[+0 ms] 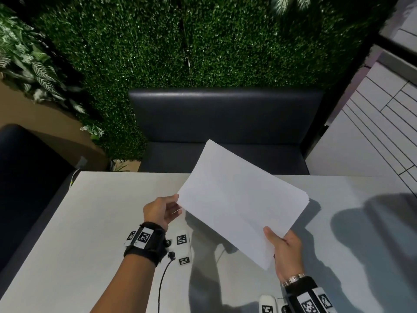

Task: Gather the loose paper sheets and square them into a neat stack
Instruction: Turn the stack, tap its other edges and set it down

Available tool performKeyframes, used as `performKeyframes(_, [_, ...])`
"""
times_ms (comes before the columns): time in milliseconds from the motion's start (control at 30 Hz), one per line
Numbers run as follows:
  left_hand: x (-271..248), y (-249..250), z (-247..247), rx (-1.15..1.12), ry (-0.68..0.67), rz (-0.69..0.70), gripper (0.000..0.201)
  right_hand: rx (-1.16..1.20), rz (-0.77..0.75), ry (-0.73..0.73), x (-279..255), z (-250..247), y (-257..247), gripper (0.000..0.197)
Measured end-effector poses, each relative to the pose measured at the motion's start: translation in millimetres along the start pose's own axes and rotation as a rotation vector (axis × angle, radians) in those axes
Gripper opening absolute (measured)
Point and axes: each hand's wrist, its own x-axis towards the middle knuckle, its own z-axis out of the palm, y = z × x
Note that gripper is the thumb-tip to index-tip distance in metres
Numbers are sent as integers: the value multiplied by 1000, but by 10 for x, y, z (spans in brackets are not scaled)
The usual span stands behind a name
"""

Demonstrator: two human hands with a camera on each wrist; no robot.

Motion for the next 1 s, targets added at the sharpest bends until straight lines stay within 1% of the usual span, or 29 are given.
performKeyframes(100, [47, -45, -17, -196, -9, 32, 32, 0, -3, 27, -5, 10, 14, 22])
performKeyframes(167, [35, -116, -12, -307, -54, 3, 34, 21, -6, 55, -4, 10, 24, 22])
performKeyframes(200, [-10, -162, 16, -302, -103, -39, 38, 34, -6, 66, -7, 20, 19, 22])
performKeyframes(267, [-189, -319, 153, -161, -242, -117, 50, 50, 6, 88, -31, 67, 10, 20])
performKeyframes(300, [-305, -418, 247, -80, -303, -133, 52, 64, 13, 90, -52, 112, 13, 20])
performKeyframes(333, [-410, -518, 339, -36, -353, -130, 49, 83, 26, 87, -77, 158, 31, 20])
performKeyframes(367, [-477, -603, 422, -23, -370, -107, 43, 101, 38, 79, -119, 214, 36, 20])
performKeyframes(433, [-494, -712, 525, -60, -324, -9, 33, 108, 68, 61, -189, 291, 104, 17])
performKeyframes(500, [-438, -698, 553, -96, -257, 98, 36, 119, 123, 30, -226, 302, 156, 19])
performKeyframes(567, [-418, -589, 531, -48, -229, 209, 38, 162, 145, 20, -205, 232, 104, 27])
performKeyframes(600, [-429, -517, 508, -11, -238, 269, 37, 191, 118, 35, -170, 166, 36, 35])
performKeyframes(633, [-436, -449, 478, 38, -248, 333, 36, 193, 57, 63, -121, 77, -53, 46])
performKeyframes(667, [-446, -388, 441, 87, -263, 393, 37, 133, -29, 96, -66, -16, -149, 58])
performKeyframes(700, [-446, -337, 401, 136, -283, 445, 37, 12, -126, 89, -10, -94, -266, 70])
performKeyframes(733, [-444, -304, 361, 185, -306, 481, 36, -125, -189, 37, 64, -142, -342, 79])
performKeyframes(767, [-430, -298, 339, 231, -331, 499, 34, -225, -205, -57, 134, -143, -422, 85])
performKeyframes(800, [-426, -317, 327, 271, -355, 505, 32, -285, -175, -148, 211, -114, -491, 86])
performKeyframes(833, [-417, -365, 320, 303, -379, 500, 30, -280, -130, -211, 269, -54, -563, 80])
performKeyframes(867, [-424, -423, 323, 318, -404, 483, 28, -243, -87, -216, 296, 28, -609, 65])
performKeyframes(900, [-428, -488, 334, 314, -427, 463, 25, -210, -64, -179, 283, 126, -638, 46])
performKeyframes(933, [-435, -560, 343, 288, -444, 445, 23, -206, -52, -116, 262, 206, -632, 32])
performKeyframes(1000, [-409, -706, 348, 223, -420, 412, 24, -214, -50, -28, 237, 291, -537, 30])
